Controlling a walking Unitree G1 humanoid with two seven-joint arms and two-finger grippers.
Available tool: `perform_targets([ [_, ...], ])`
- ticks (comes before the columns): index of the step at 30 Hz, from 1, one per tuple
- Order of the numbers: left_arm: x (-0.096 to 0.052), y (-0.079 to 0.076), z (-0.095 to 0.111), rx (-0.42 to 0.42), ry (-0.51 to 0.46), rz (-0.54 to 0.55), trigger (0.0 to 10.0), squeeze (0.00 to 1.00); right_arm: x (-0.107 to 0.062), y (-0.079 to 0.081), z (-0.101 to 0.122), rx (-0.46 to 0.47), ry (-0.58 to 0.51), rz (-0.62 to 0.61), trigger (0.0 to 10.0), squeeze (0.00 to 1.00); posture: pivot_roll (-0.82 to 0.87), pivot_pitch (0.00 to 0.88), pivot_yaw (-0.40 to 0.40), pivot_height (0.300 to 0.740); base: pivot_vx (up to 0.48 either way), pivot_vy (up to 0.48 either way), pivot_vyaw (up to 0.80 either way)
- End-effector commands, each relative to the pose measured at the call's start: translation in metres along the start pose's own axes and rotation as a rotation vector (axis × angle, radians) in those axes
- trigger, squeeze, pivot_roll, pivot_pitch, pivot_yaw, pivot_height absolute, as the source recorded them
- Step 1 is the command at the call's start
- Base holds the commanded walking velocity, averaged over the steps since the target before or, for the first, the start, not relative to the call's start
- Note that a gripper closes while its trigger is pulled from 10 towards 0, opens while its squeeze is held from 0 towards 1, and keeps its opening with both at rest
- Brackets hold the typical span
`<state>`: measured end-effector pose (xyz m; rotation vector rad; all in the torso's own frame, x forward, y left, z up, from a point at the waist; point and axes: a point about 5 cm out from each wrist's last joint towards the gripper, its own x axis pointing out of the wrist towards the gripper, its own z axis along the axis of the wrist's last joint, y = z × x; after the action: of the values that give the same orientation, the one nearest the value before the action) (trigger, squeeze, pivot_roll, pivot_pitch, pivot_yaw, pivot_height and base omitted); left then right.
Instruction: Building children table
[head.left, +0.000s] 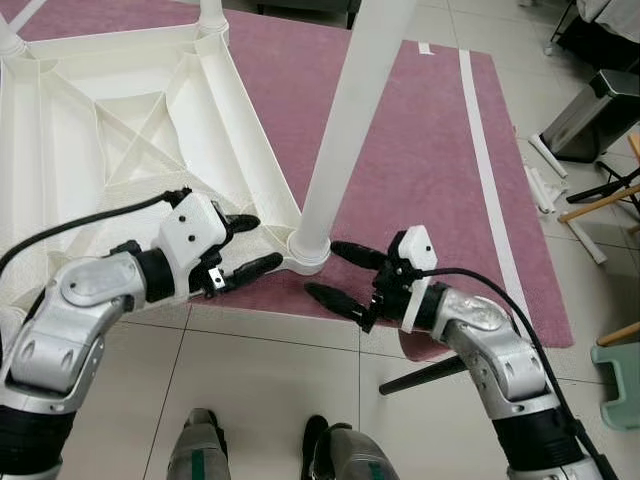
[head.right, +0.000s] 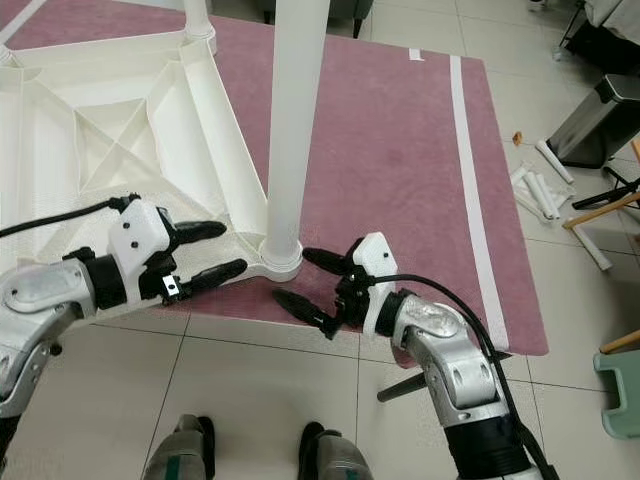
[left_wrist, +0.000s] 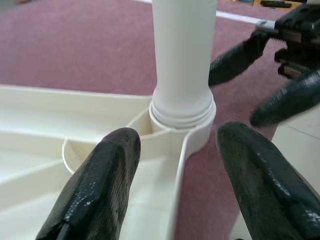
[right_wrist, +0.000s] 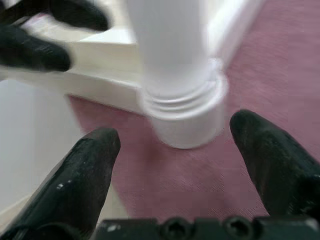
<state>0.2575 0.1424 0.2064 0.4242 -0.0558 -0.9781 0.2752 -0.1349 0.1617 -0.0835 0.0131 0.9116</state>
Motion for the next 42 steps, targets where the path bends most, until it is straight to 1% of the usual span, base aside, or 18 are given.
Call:
perform_targets([
  [1, -0.001, 0.007, -0.004, -0.02, 0.02, 0.245, 10.0, 0.0, -0.006, -0.004, -0.005, 0.03, 0.008, -0.056, 10.0, 0.0, 0.15, 0.182, -0.044, 0.74, 0.0, 0.0, 0.0],
  [3, -0.001, 0.007, -0.008, -0.053, 0.026, 0.316, 10.0, 0.0, -0.011, -0.001, -0.009, 0.06, 0.003, -0.077, 10.0, 0.0, 0.15, 0.173, -0.045, 0.74, 0.0, 0.0, 0.0],
  [4, -0.001, 0.006, -0.009, -0.063, 0.026, 0.334, 10.0, 0.0, -0.012, 0.001, -0.01, 0.072, 0.0, -0.075, 10.0, 0.0, 0.15, 0.173, -0.045, 0.74, 0.0, 0.0, 0.0],
  [6, -0.002, 0.004, -0.009, -0.083, 0.019, 0.374, 10.0, 0.0, -0.015, 0.009, -0.013, 0.106, -0.013, -0.073, 10.0, 0.0, 0.15, 0.165, -0.047, 0.74, 0.0, 0.0, 0.0],
  [7, -0.001, 0.002, -0.009, -0.1, 0.016, 0.408, 10.0, 0.0, -0.015, 0.015, -0.015, 0.125, -0.021, -0.077, 10.0, 0.0, 0.15, 0.148, -0.053, 0.74, 0.0, 0.0, 0.0],
  [10, -0.001, 0.001, -0.009, -0.112, 0.015, 0.431, 10.0, 0.0, -0.015, 0.018, -0.017, 0.137, -0.026, -0.08, 10.0, 0.0, 0.15, 0.14, -0.052, 0.74, 0.0, 0.0, 0.0],
  [12, -0.001, -0.003, -0.013, -0.11, 0.047, 0.488, 10.0, 0.0, -0.009, 0.025, -0.017, 0.154, -0.06, -0.119, 10.0, 0.0, 0.15, 0.117, -0.047, 0.74, 0.0, 0.0, 0.0],
  [14, -0.001, -0.004, -0.015, -0.104, 0.057, 0.503, 10.0, 0.0, -0.007, 0.026, -0.017, 0.159, -0.072, -0.134, 10.0, 0.0, 0.15, 0.116, -0.047, 0.74, 0.0, 0.0, 0.0],
  [15, -0.001, -0.005, -0.018, -0.082, 0.071, 0.531, 10.0, 0.0, -0.001, 0.027, -0.014, 0.151, -0.092, -0.149, 10.0, 0.0, 0.15, 0.107, -0.044, 0.74, 0.0, 0.0, 0.0],
  [19, -0.001, -0.006, -0.022, -0.058, 0.085, 0.539, 10.0, 0.0, 0.003, 0.026, -0.011, 0.127, -0.103, -0.16, 10.0, 0.0, 0.15, 0.094, -0.043, 0.74, 0.0, 0.0, 0.0],
  [20, -0.002, -0.005, -0.025, -0.069, 0.1, 0.572, 10.0, 0.0, 0.006, 0.023, -0.005, 0.075, -0.109, -0.173, 10.0, 0.0, 0.15, 0.087, -0.044, 0.74, 0.0, 0.0, 0.0],
  [22, -0.003, -0.002, -0.026, -0.074, 0.105, 0.601, 10.0, 0.0, 0.009, 0.02, 0.002, 0.049, -0.127, -0.185, 10.0, 0.0, 0.15, 0.079, -0.05, 0.74, 0.0, 0.0, 0.0],
  [33, -0.002, 0.0, -0.027, -0.072, 0.109, 0.637, 10.0, 0.0, 0.014, 0.018, 0.008, 0.025, -0.146, -0.204, 10.0, 0.0, 0.15, 0.071, -0.057, 0.74, 0.0, 0.0, 0.0],
  [34, -0.003, 0.001, -0.027, -0.083, 0.114, 0.65, 10.0, 0.0, 0.019, 0.015, 0.007, 0.014, -0.145, -0.234, 10.0, 0.0, 0.16, 0.053, -0.07, 0.74, 0.0, 0.0, 0.0],
  [35, -0.003, 0.001, -0.027, -0.083, 0.114, 0.65, 10.0, 0.0, 0.019, 0.015, 0.007, 0.014, -0.145, -0.234, 10.0, 0.0, 0.16, 0.053, -0.07, 0.74, 0.0, 0.0, 0.0],
  [37, -0.004, 0.003, -0.029, -0.095, 0.124, 0.671, 10.0, 0.0, 0.026, 0.011, 0.006, -0.015, -0.138, -0.279, 10.0, 0.0, 0.16, 0.048, -0.071, 0.74, 0.0, 0.0, 0.0],
  [42, -0.003, 0.004, -0.029, -0.085, 0.122, 0.681, 10.0, 0.0, 0.028, 0.013, 0.008, -0.049, -0.14, -0.284, 10.0, 0.0, 0.16, 0.045, -0.071, 0.74, 0.0, 0.0, 0.0],
])
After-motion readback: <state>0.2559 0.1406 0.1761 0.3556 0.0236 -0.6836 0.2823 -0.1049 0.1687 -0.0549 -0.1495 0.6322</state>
